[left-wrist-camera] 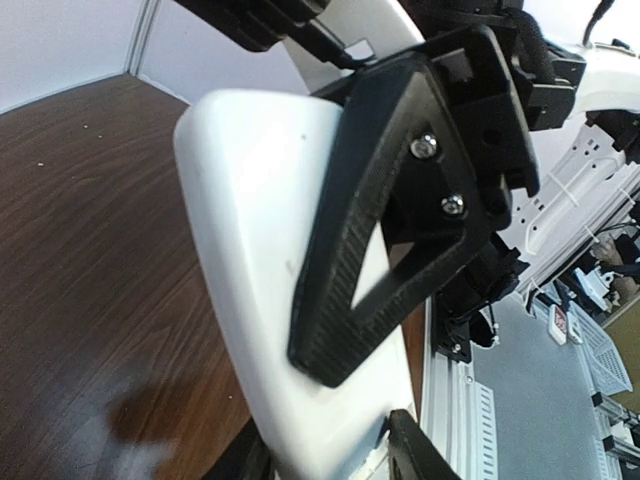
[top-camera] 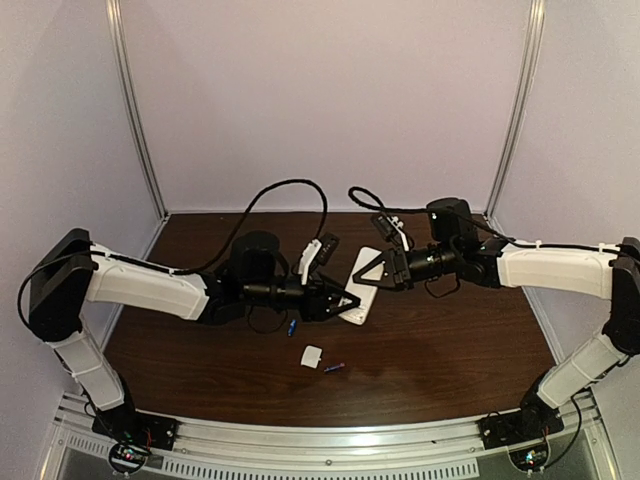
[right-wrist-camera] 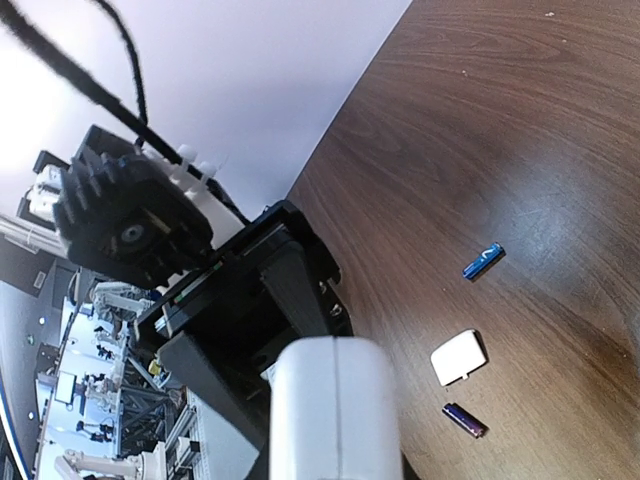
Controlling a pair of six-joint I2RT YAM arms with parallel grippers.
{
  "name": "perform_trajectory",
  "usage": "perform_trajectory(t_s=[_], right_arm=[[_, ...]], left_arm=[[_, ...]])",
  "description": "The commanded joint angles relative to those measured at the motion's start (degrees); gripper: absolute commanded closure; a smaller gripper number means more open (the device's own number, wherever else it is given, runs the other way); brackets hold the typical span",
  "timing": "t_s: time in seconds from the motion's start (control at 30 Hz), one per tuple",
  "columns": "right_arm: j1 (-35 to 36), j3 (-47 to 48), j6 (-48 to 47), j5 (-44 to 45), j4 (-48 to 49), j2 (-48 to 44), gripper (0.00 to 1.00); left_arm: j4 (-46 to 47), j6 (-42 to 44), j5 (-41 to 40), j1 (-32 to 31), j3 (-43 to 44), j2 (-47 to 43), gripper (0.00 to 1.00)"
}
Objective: Load the batteries into the remote control
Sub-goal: Pass from the right arm to the left, then pass from the left arm to the right
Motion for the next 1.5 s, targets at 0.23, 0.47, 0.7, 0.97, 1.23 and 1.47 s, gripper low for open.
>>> perform_trajectory(t_s=[0.23,0.47,0.7,0.97,1.23,1.47], right_arm=[[0.45,-0.87,6.43,-4.51,15.59,-0.2,0.75],[-0.3,-3.11,13.45,-2.86,27.56,-0.82,0.55],[-0.26,-5.62,19.51,-1.31,37.61,0.21,0.59],[1.71,-7.5,22.46,0.2,40.81,1.38,0.66],[3.02,-10.04,29.71,0.49,51.52,5.12,0.7],[4.29,-11.02,32.19,0.4,55.55,6.89,0.87]], left_arm=[[29.32,-16.28,7.12,0.49,-8.64,1.28,0.99],[47.36,-27.1,5.5,1.46,-13.33,2.29,1.0],[62.14,-36.02,0.41,2.03,-16.16,6.09,1.0],[68.52,-39.07,-4.65,2.3,-16.76,8.96,1.0],[71.64,-41.26,-6.03,2.27,-14.98,11.58,1.0],[71.64,-41.56,-6.78,2.27,-15.04,11.88,1.0]])
